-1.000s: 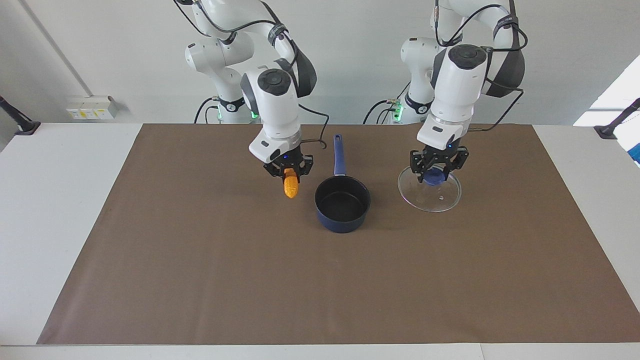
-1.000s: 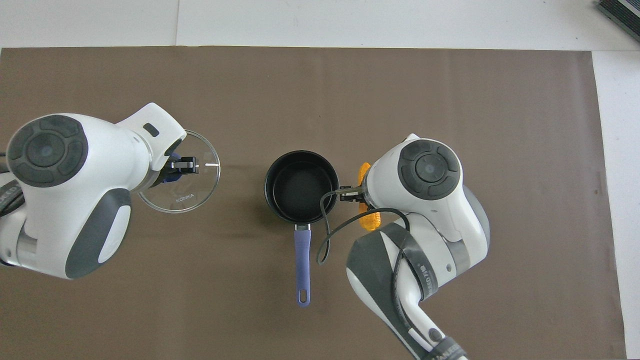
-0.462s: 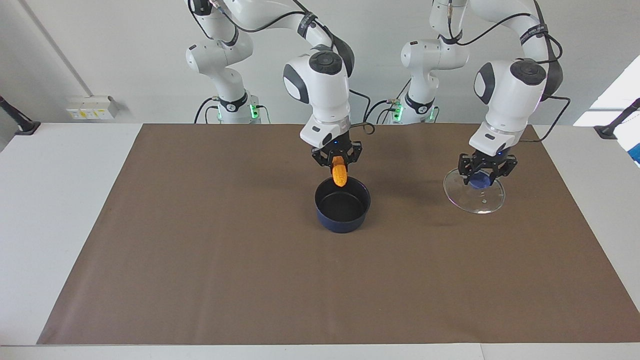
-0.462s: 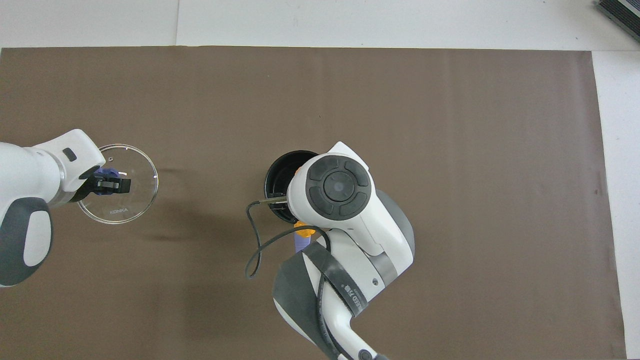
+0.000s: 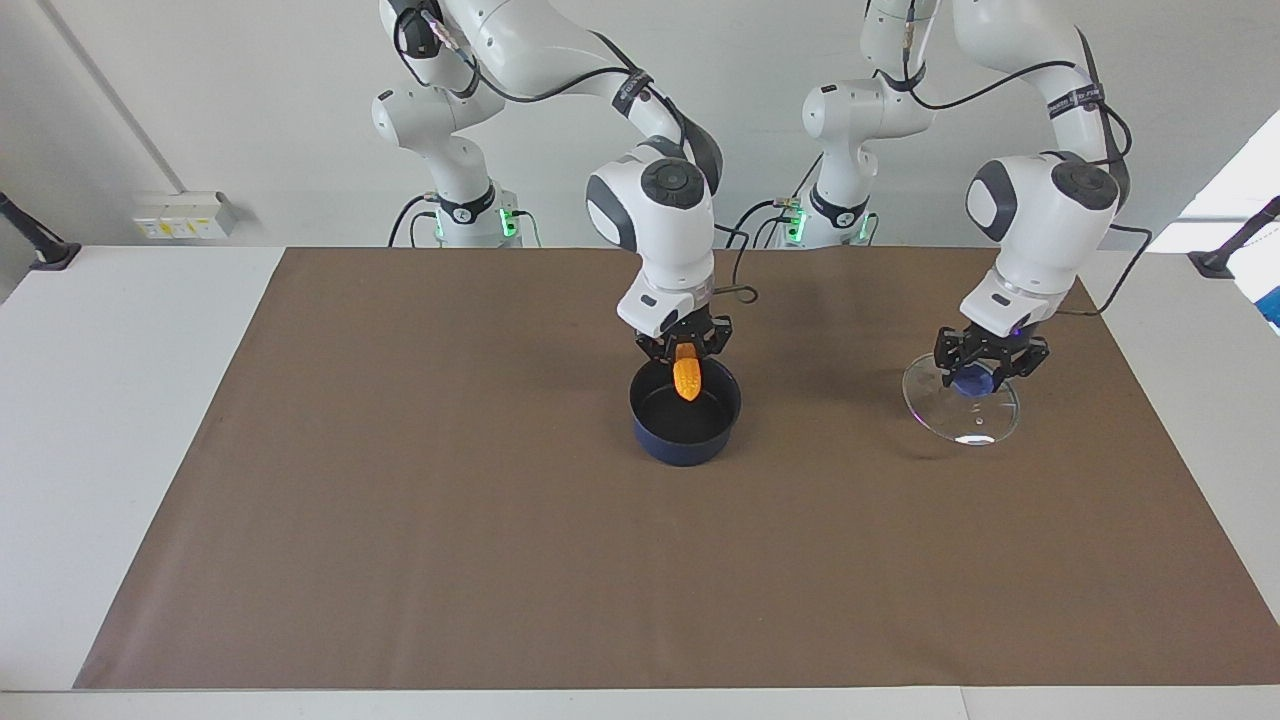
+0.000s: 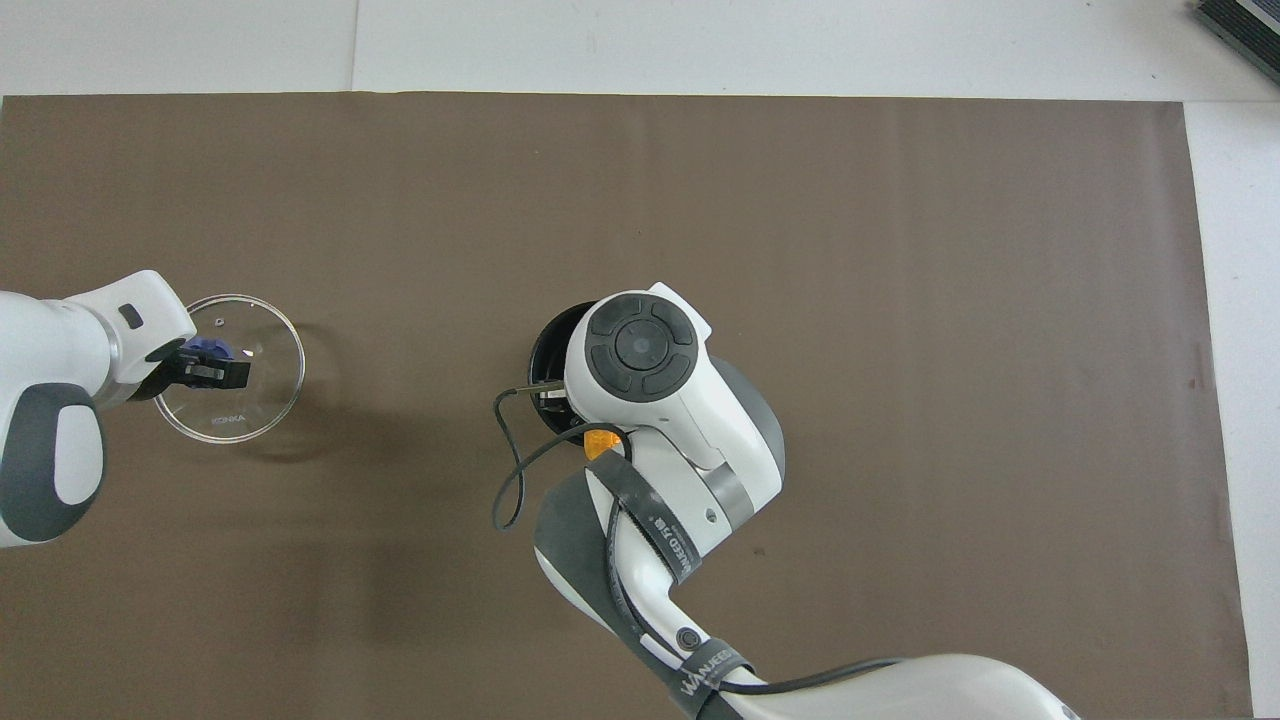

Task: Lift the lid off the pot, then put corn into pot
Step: 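Lift the lid away with the left gripper while the right gripper carries corn, then set the glass lid down and withdraw the left gripper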

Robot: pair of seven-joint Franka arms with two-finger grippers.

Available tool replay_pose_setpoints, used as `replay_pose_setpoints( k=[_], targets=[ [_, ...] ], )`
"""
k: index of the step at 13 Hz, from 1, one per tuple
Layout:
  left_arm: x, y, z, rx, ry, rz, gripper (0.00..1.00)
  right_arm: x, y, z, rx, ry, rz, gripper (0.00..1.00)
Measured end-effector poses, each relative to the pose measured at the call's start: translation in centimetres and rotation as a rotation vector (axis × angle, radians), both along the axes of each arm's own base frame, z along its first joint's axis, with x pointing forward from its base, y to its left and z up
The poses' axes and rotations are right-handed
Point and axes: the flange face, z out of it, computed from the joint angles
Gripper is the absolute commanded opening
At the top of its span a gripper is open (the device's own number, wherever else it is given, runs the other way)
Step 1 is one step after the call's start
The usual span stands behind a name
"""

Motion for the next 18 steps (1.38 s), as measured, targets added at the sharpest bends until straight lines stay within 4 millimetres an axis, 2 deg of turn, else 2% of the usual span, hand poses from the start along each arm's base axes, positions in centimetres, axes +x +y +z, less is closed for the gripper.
replay_pose_setpoints(
  k=[3,5,6,7,8,10,12,18],
  targets=[
    [0.7,0.0,-3.3,-0.004,0.025,-0.005,0.10,0.5,0.2,-1.0,0.004,-0.004,-0.003,0.00],
    [0.9,-0.1,-4.7,-0.006,0.033,-0.007,0.11,0.7,0.2,-1.4,0.006,-0.006,-0.006,0.00],
    [1.0,-0.1,-5.0,-0.006,0.038,-0.007,0.19,0.9,0.3,-1.8,0.013,-0.015,-0.008,0.00],
    [1.0,-0.1,-5.2,-0.007,0.040,-0.007,0.45,1.1,0.3,-2.1,0.017,-0.021,-0.010,0.00],
    [1.0,-0.1,-5.2,-0.007,0.040,-0.008,0.64,1.3,0.2,-2.3,0.016,-0.020,-0.014,0.00],
    [1.0,-0.1,-5.2,-0.007,0.040,-0.008,0.86,1.7,-0.1,-2.6,0.013,-0.018,-0.020,0.00],
    [1.0,-0.1,-5.1,-0.007,0.039,-0.009,1.00,2.1,-0.3,-2.7,0.013,-0.019,-0.026,0.00],
    [1.8,-0.4,-4.1,-0.007,0.015,-0.016,1.00,3.4,-0.5,-2.3,0.025,-0.033,-0.040,0.00]
  ],
)
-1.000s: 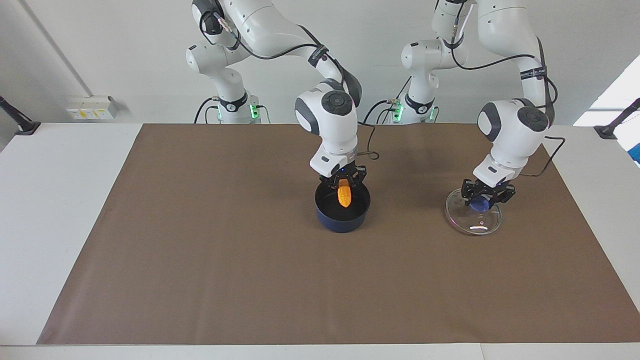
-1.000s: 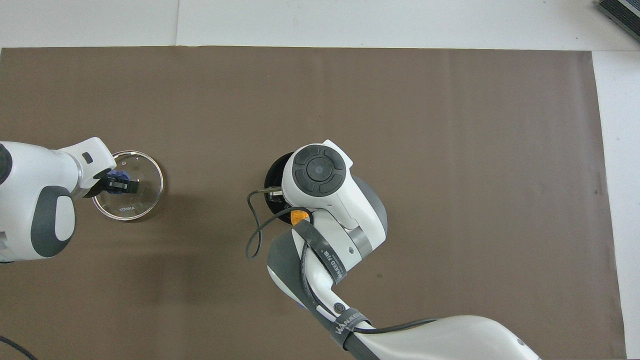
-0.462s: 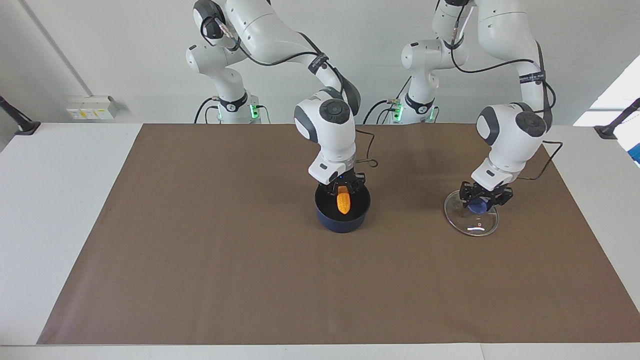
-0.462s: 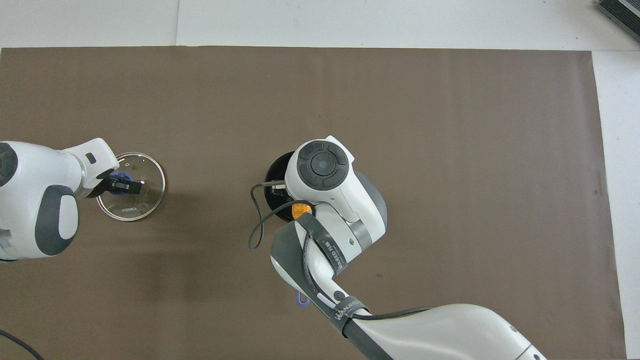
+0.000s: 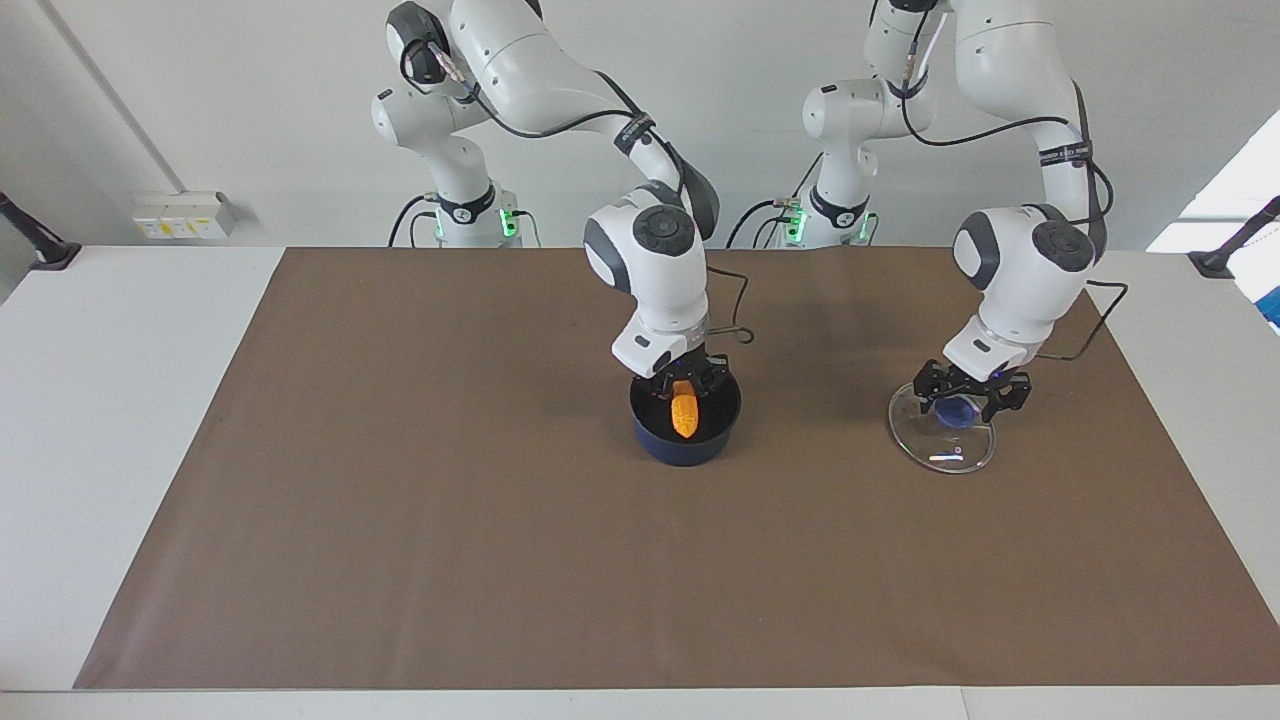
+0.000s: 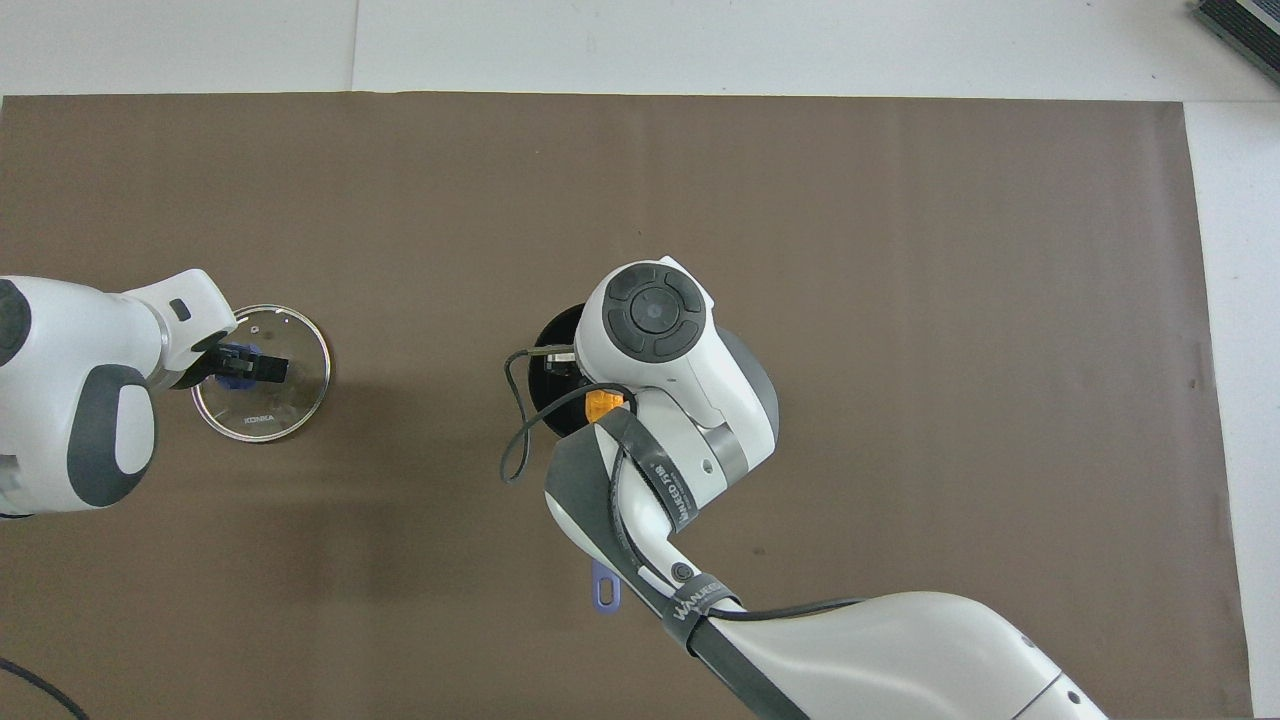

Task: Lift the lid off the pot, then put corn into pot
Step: 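Set the glass lid down and withdraw the left gripper, then lower the corn into the pot and open the right gripper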

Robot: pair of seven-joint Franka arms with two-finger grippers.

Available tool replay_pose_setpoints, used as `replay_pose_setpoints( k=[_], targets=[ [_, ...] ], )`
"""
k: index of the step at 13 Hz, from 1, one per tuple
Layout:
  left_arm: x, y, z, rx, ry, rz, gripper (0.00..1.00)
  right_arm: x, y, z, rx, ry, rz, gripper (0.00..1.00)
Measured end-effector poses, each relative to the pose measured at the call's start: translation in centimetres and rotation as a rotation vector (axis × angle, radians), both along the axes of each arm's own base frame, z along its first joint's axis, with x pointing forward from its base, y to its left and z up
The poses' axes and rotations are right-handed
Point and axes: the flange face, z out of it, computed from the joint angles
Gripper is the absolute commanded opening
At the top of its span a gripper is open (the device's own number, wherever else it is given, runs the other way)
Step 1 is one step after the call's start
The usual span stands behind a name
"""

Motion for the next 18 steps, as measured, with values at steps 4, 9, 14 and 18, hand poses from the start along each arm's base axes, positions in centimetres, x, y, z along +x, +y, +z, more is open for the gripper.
replay_pose_setpoints(
  k=[4,9,14,18],
  targets=[
    [1.2,0.0,6.3,0.004,-0.028,0.001,1.00,-0.2,0.2,-0.4,-0.003,0.005,0.006,0.00],
    [-1.4,-0.5,22.3,0.014,-0.004,0.004,1.00,-0.9,0.4,-2.3,-0.020,0.028,0.033,0.38],
    [-3.6,-0.7,33.9,0.016,-0.035,0.008,1.00,-0.9,0.4,-2.7,-0.020,0.027,0.033,0.99],
    [-3.6,-0.7,34.5,0.015,-0.027,0.010,1.00,-0.7,0.4,-1.8,-0.011,0.012,0.031,1.00]
  ],
)
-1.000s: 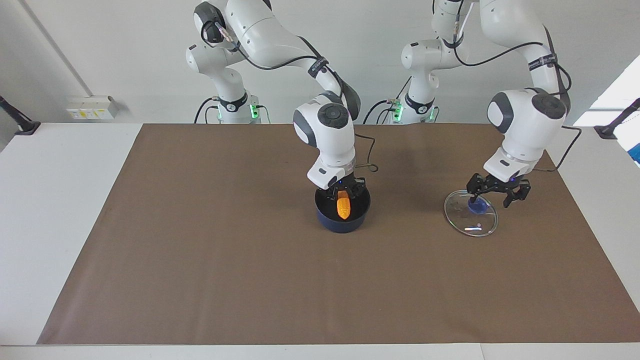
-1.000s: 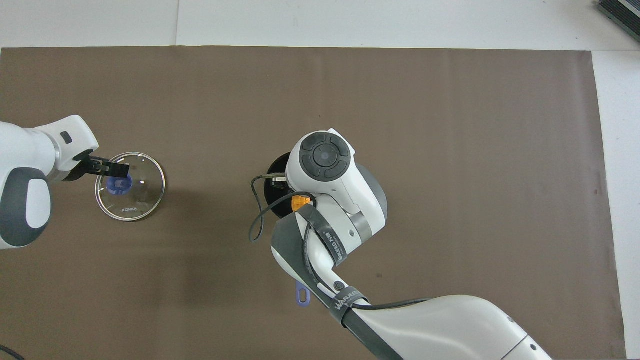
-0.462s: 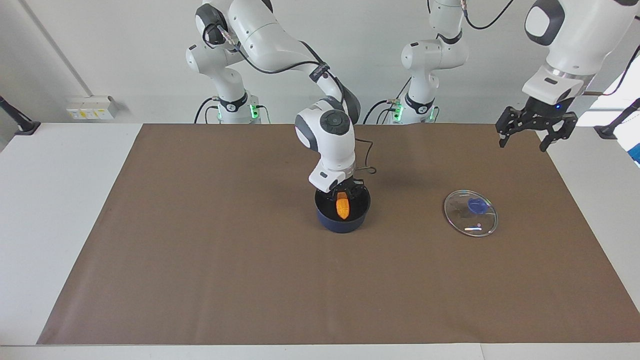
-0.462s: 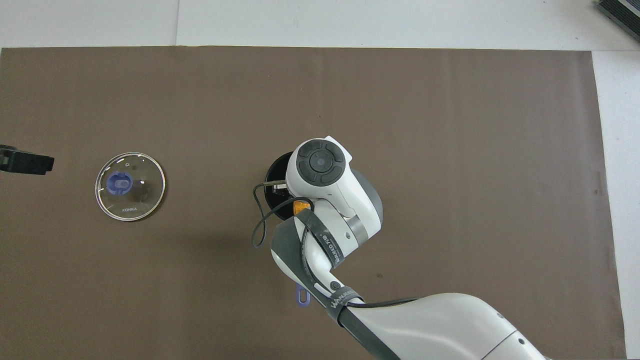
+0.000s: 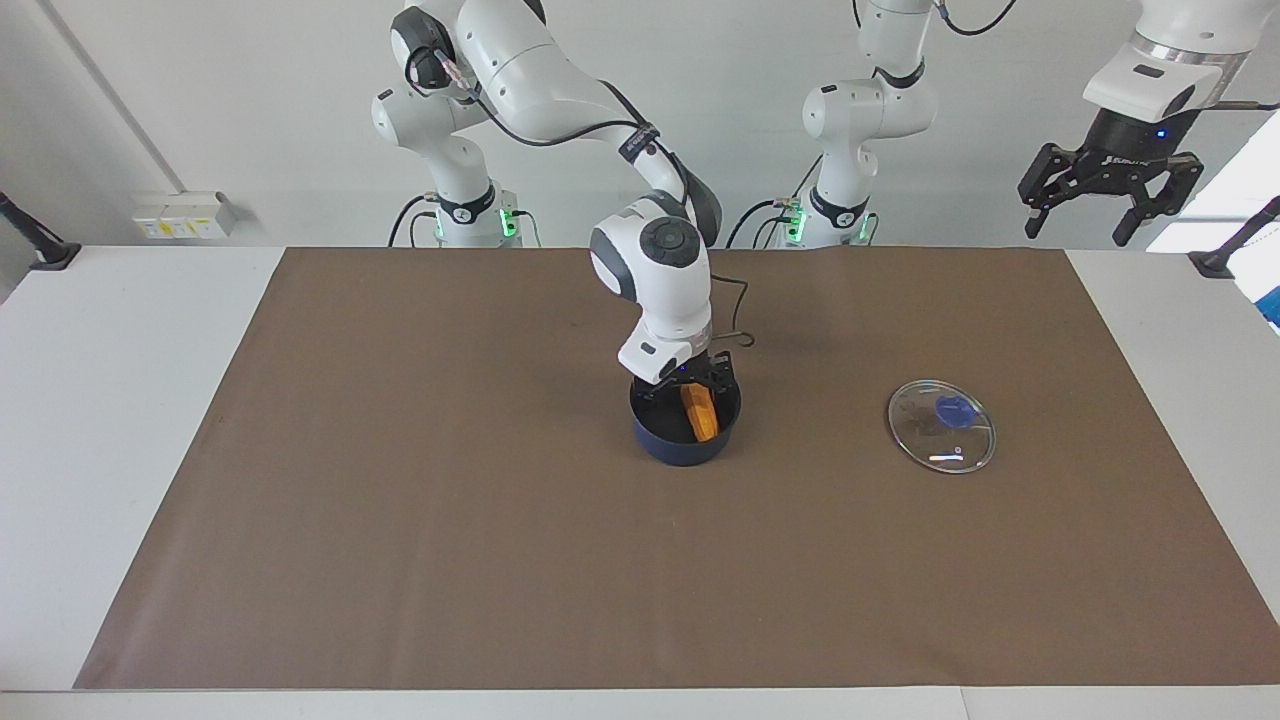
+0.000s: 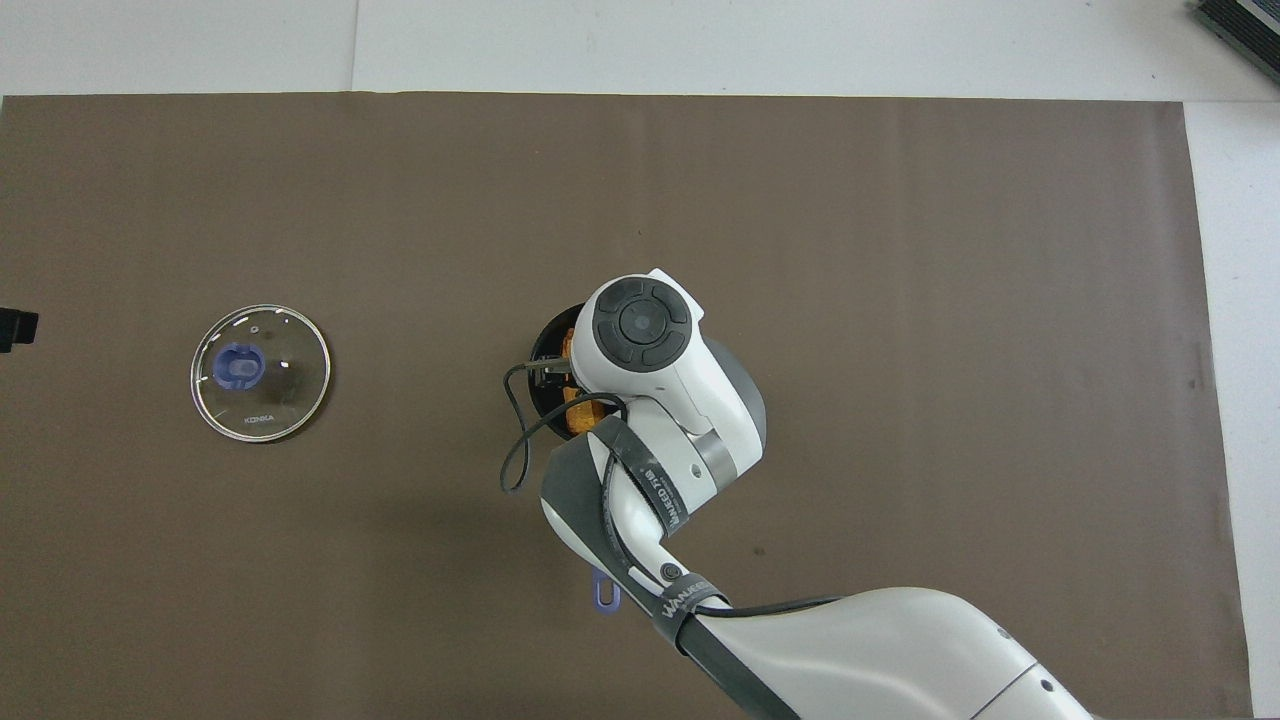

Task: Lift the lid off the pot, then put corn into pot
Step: 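Lower the corn into the pot and open the right gripper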

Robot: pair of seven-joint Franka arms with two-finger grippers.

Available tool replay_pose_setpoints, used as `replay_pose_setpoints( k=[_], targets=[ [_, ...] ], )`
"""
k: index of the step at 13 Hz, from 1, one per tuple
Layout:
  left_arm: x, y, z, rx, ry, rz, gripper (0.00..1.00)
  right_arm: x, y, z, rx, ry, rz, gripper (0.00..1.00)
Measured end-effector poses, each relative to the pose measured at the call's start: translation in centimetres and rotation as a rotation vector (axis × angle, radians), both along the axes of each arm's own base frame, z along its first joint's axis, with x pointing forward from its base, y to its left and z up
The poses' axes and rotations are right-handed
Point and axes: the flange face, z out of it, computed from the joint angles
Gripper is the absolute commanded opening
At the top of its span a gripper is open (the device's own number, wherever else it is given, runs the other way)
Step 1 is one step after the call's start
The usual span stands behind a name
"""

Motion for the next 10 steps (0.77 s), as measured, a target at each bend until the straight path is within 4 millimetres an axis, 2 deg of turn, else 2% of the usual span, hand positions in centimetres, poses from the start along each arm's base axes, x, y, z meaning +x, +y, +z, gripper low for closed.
replay_pose_setpoints(
  k=[2,4,8,10],
  targets=[
    [0.3,0.0,-0.3,-0.001,0.006,-0.001,1.00,0.3,-0.4,2.0,0.014,-0.025,-0.008,1.00],
    [0.3,-0.1,-0.4,-0.002,0.007,-0.002,1.00,1.1,-2.3,4.9,0.020,-0.044,-0.034,1.00],
    [0.3,-0.5,-0.4,-0.020,0.009,-0.006,1.00,2.9,-9.8,11.8,0.009,-0.041,-0.134,1.00],
    [0.2,-1.5,-0.5,-0.022,0.017,-0.023,1.00,3.3,-13.8,14.9,0.001,-0.036,-0.180,1.00]
  ],
)
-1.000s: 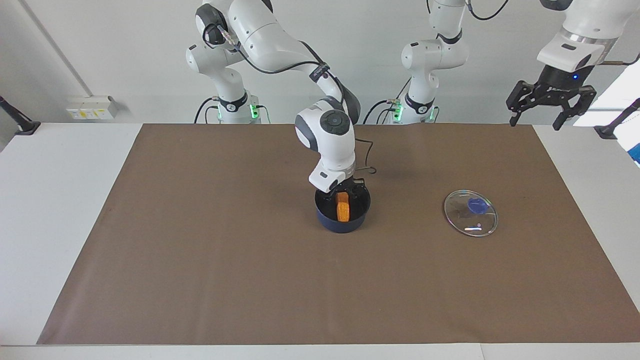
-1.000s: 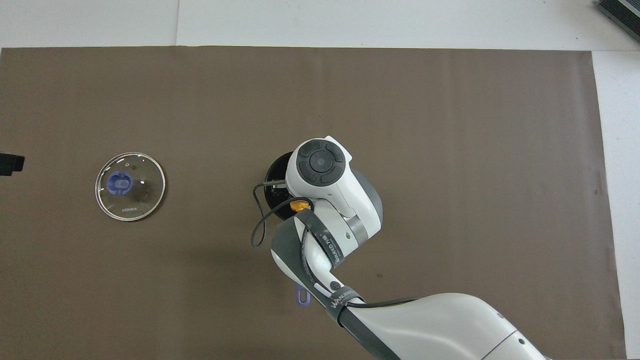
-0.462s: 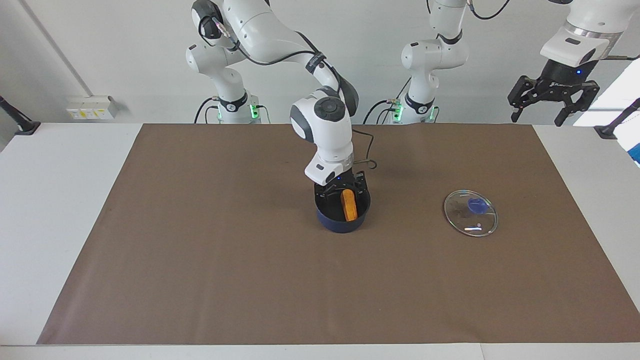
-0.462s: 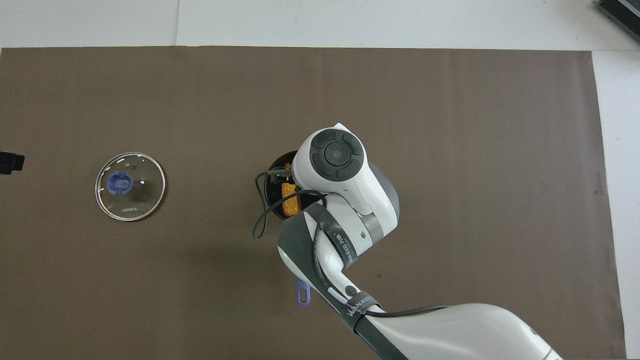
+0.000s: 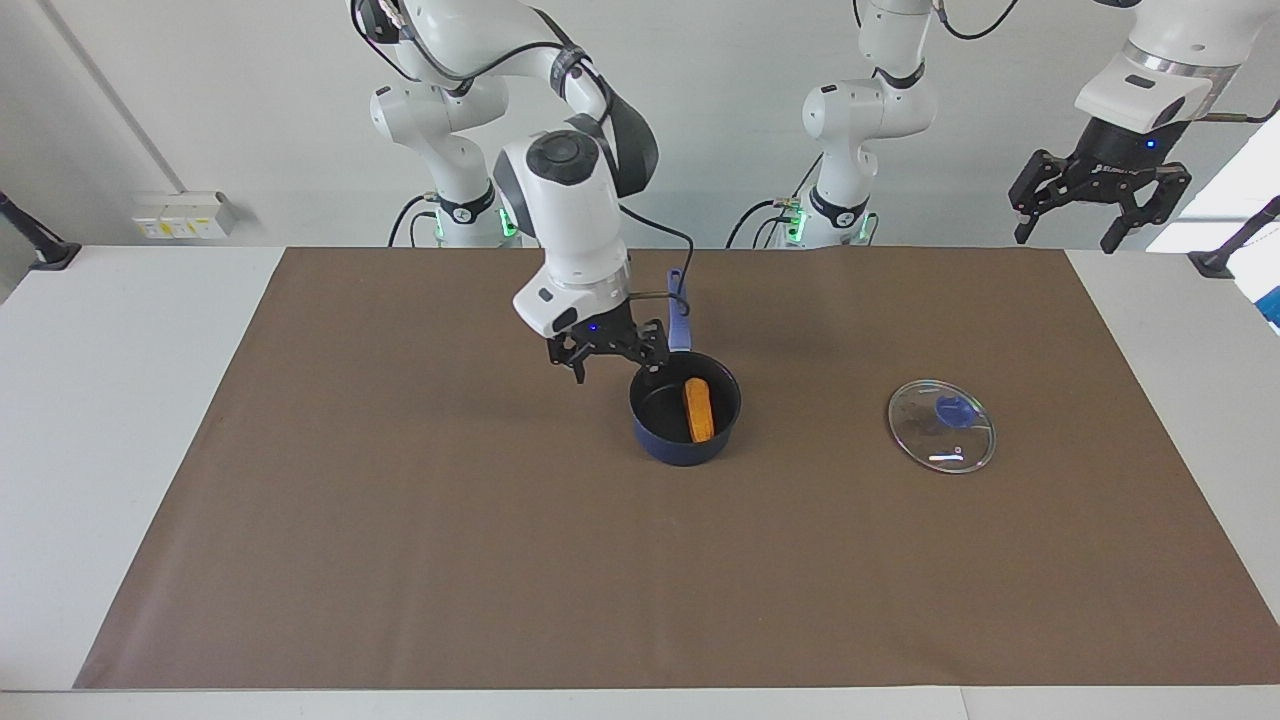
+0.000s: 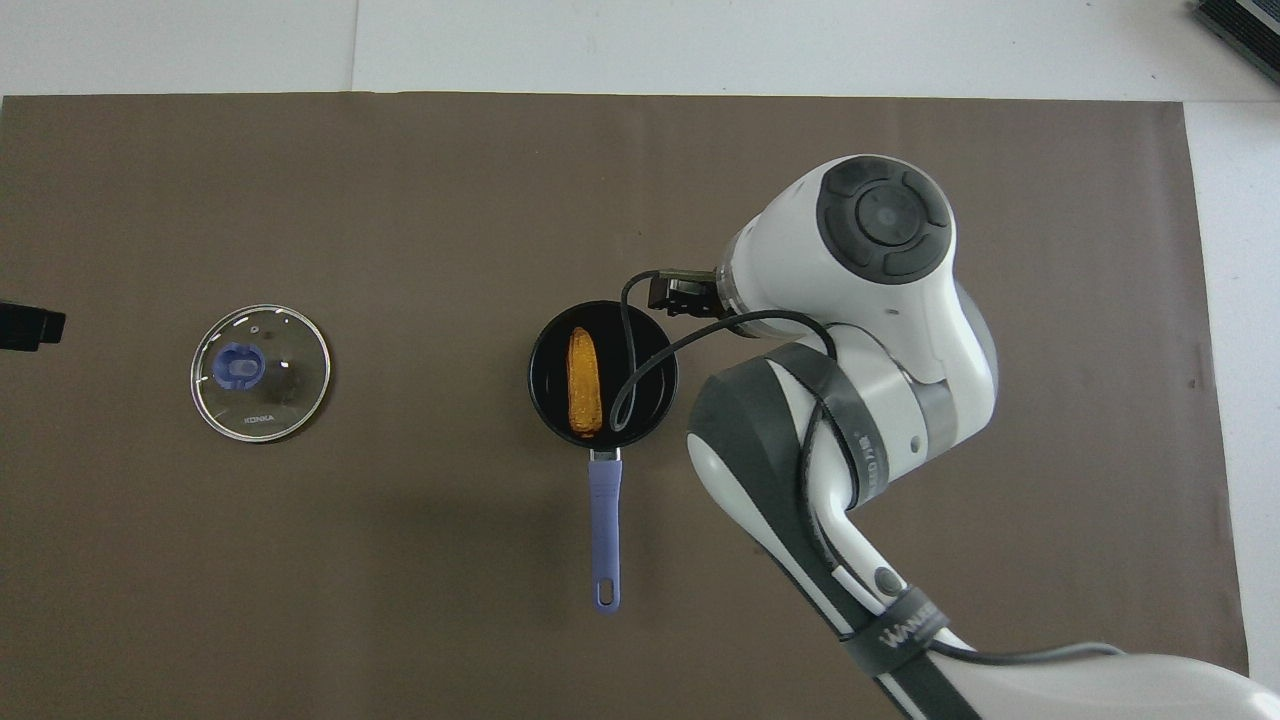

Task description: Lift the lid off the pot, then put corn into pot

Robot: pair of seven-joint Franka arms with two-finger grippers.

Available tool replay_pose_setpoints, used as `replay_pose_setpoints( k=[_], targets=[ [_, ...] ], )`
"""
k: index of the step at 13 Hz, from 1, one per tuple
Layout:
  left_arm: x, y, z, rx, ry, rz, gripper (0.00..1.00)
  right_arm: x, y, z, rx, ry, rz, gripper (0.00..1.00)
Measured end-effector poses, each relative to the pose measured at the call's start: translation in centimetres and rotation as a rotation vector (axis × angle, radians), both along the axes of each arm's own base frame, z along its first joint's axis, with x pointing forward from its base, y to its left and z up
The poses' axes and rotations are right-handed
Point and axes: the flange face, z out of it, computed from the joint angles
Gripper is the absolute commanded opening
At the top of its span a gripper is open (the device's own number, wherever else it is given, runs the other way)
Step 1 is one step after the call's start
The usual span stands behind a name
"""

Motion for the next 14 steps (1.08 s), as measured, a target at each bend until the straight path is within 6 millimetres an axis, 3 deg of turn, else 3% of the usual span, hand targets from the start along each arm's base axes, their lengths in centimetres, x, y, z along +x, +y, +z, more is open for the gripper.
replay_pose_setpoints(
  k=[4,8,14],
  targets=[
    [-0.2,-2.3,1.2,-0.007,-0.024,-0.026,1.00,-0.1,-8.4,5.4,-0.021,0.005,-0.004,1.00],
    [-0.4,-1.8,2.3,-0.014,-0.033,-0.019,1.00,-2.3,-16.3,10.7,-0.044,0.030,0.021,1.00],
    [-0.5,-0.8,1.8,-0.013,0.010,-0.002,1.00,-5.9,-19.6,16.8,-0.051,0.046,-0.013,1.00]
  ],
)
